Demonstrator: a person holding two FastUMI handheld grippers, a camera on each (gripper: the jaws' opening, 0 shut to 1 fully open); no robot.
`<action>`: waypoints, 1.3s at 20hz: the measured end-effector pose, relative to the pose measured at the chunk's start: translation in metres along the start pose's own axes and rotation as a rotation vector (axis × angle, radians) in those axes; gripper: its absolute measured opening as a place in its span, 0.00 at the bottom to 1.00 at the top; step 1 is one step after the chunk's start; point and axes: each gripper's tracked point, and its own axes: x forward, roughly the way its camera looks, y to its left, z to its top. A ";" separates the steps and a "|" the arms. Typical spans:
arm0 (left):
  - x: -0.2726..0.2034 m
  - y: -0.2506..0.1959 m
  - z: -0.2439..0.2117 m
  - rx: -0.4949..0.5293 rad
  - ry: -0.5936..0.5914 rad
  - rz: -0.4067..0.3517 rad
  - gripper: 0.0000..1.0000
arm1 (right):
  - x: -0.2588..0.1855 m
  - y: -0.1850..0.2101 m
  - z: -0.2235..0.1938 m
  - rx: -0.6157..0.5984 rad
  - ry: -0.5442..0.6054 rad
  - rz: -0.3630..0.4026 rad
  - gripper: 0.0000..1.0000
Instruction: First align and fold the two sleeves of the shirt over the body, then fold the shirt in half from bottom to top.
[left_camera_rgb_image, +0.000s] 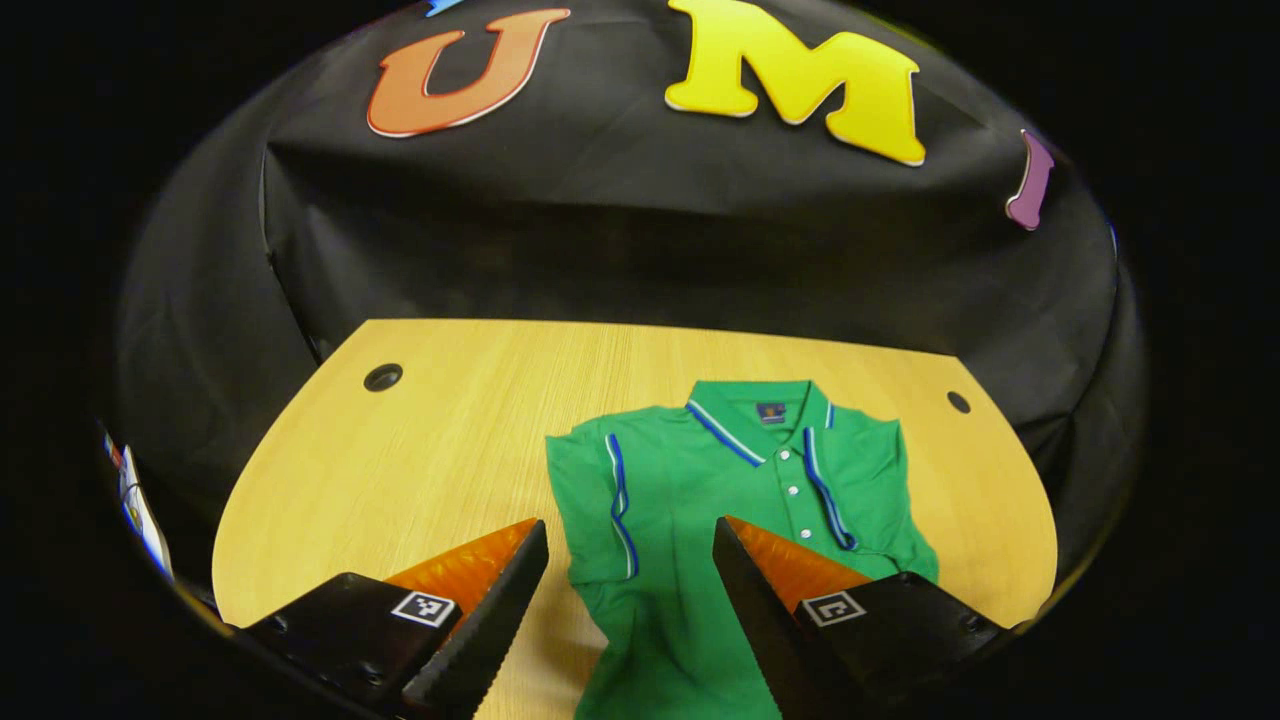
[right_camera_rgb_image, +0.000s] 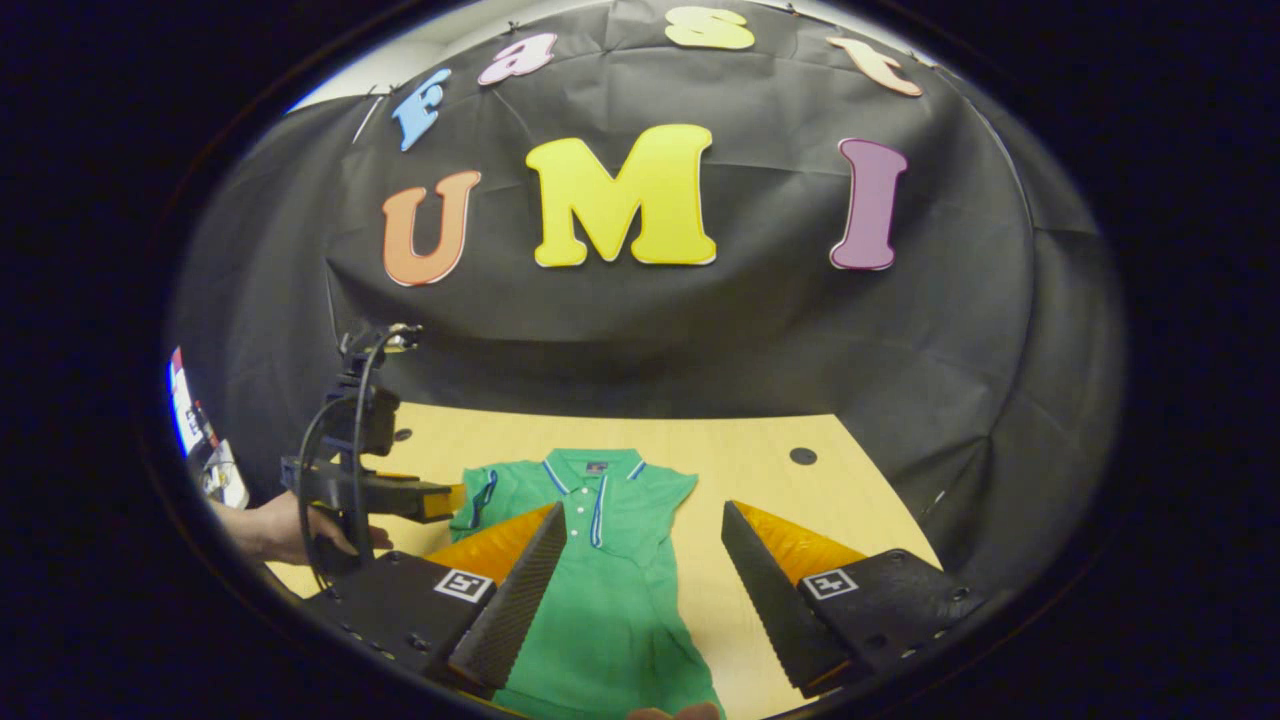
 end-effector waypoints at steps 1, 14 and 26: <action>0.010 0.004 -0.002 0.005 0.015 0.003 1.00 | 0.001 -0.003 -0.003 -0.004 0.010 -0.005 0.92; 0.082 0.023 -0.041 0.046 0.176 0.024 0.90 | 0.023 -0.013 -0.041 0.044 0.143 -0.010 0.92; 0.076 0.029 -0.030 -0.024 0.151 -0.075 0.09 | 0.036 -0.012 -0.059 0.103 0.186 0.012 0.96</action>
